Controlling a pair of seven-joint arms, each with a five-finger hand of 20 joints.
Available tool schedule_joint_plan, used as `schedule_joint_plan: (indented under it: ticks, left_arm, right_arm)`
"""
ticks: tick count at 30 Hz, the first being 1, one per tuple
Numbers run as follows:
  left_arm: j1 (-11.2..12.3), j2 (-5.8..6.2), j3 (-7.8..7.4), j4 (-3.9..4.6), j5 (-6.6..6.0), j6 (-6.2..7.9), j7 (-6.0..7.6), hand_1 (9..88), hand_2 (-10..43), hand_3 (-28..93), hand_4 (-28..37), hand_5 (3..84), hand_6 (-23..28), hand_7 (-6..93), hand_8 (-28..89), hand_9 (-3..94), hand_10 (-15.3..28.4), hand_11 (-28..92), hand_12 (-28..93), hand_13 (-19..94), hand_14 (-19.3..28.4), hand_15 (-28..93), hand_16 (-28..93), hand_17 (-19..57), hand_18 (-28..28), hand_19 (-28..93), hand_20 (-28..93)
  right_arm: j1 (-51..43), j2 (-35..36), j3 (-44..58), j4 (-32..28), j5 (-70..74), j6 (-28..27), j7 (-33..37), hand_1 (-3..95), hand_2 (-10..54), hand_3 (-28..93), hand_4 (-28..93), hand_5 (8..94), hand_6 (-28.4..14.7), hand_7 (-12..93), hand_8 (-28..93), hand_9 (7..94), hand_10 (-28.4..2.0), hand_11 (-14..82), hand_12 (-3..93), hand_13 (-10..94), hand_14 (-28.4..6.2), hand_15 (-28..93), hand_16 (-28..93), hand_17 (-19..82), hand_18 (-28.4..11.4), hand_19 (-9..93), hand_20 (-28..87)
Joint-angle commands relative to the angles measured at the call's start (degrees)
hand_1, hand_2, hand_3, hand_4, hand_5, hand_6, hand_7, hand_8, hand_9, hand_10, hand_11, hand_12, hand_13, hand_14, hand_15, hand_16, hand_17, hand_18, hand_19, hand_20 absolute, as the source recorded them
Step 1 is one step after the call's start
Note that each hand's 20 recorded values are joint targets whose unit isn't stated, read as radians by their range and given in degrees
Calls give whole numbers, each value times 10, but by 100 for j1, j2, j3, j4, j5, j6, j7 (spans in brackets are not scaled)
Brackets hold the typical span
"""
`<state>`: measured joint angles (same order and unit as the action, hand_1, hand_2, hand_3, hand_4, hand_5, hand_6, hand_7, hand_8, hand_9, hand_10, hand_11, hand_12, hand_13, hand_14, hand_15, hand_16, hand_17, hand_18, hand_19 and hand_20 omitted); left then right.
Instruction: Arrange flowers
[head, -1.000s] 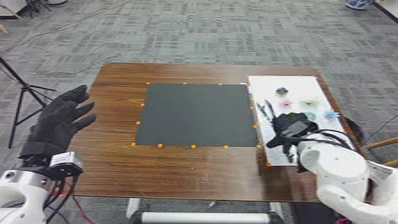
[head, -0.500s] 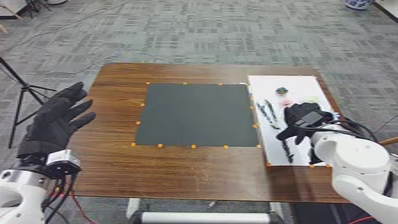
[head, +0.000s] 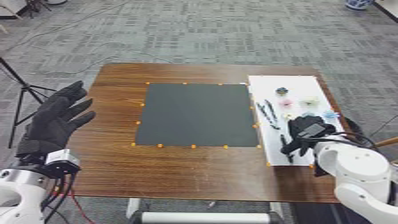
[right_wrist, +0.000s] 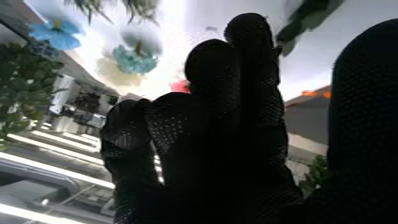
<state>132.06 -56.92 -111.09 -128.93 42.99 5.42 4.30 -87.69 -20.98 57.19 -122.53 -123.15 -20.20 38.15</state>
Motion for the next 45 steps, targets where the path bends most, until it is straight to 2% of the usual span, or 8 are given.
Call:
schedule_joint_plan:
  ticks: [1, 7, 16, 19, 31, 35, 41, 45]
  left_arm:
    - [3, 17, -39, -9, -3, 2, 37, 275, -95, 687, -257, 216, 18, 246, -119, 164, 93, 219, 197, 85, 124, 415, -41, -100, 201, 414, 67]
    - [12, 45, -37, -13, -5, 23, 55, 275, -95, 687, -256, 217, 18, 247, -119, 164, 93, 218, 197, 85, 125, 414, -40, -101, 202, 414, 67]
    - [36, -9, -58, -26, -1, 23, 37, 274, -95, 689, -257, 219, 18, 247, -120, 165, 93, 218, 197, 86, 126, 415, -38, -101, 203, 416, 68]
    - [54, -19, -71, -39, -1, 24, 48, 274, -95, 689, -258, 219, 18, 246, -120, 166, 94, 218, 197, 86, 125, 416, -38, -101, 203, 415, 68]
    - [53, 13, -260, -81, 43, 97, 101, 271, -92, 694, -260, 223, 20, 245, -119, 168, 95, 220, 196, 88, 126, 415, -37, -102, 204, 415, 69]
    - [165, 37, -462, -137, 200, 100, 20, 271, -94, 697, -261, 225, 21, 245, -120, 168, 95, 219, 195, 89, 126, 417, -37, -101, 204, 415, 69]
    - [241, 213, -731, -180, 145, -50, -88, 270, -94, 698, -260, 225, 21, 243, -120, 169, 96, 219, 195, 89, 127, 417, -37, -102, 204, 414, 69]
    - [13, 506, -758, -56, 94, -126, -190, 270, -94, 697, -261, 225, 20, 242, -120, 169, 96, 218, 195, 89, 127, 416, -37, -102, 204, 412, 70]
  right_arm:
    - [-90, -129, -61, 103, -7, -154, 12, 460, -95, 271, -259, 735, 6, 396, -156, 765, -120, 465, 384, 668, -108, 760, 362, 346, -224, 901, 457]
    - [15, -203, -379, 199, -1, -87, 137, 378, -95, 576, -282, 753, 14, 397, -162, 786, -114, 460, 372, 685, -101, 756, 350, 357, -221, 904, 447]
    - [-38, -431, -468, 330, 212, -126, 94, 311, -95, 772, -283, 780, 24, 398, -164, 819, -102, 450, 372, 717, -92, 749, 355, 380, -220, 918, 435]
    - [-78, -473, -461, 360, 383, -9, 44, 356, -95, 775, -282, 779, 15, 397, 2, 829, -99, 449, 370, 723, -91, 748, 355, 384, -221, 923, 428]
    - [132, -408, -374, 298, 520, 1579, -239, 395, -95, 865, -209, 795, 11, 460, 188, 838, -93, 584, 470, 747, -99, 829, 436, 410, -234, 932, 551]
    - [885, -415, -725, 238, 531, 2246, -203, 375, -95, 866, -143, 799, 17, 487, 221, 849, -93, 603, 478, 762, -100, 845, 442, 422, -236, 932, 589]
    - [2367, -1005, -1700, 375, 582, 2685, -303, 364, -95, 869, -109, 818, 18, 479, 239, 867, -89, 603, 477, 783, -97, 849, 443, 444, -238, 932, 616]
    - [3204, -1915, -2478, 777, 591, 2663, -390, 365, -95, 867, -106, 821, 17, 472, 243, 868, -89, 602, 480, 784, -96, 848, 447, 447, -238, 932, 622]
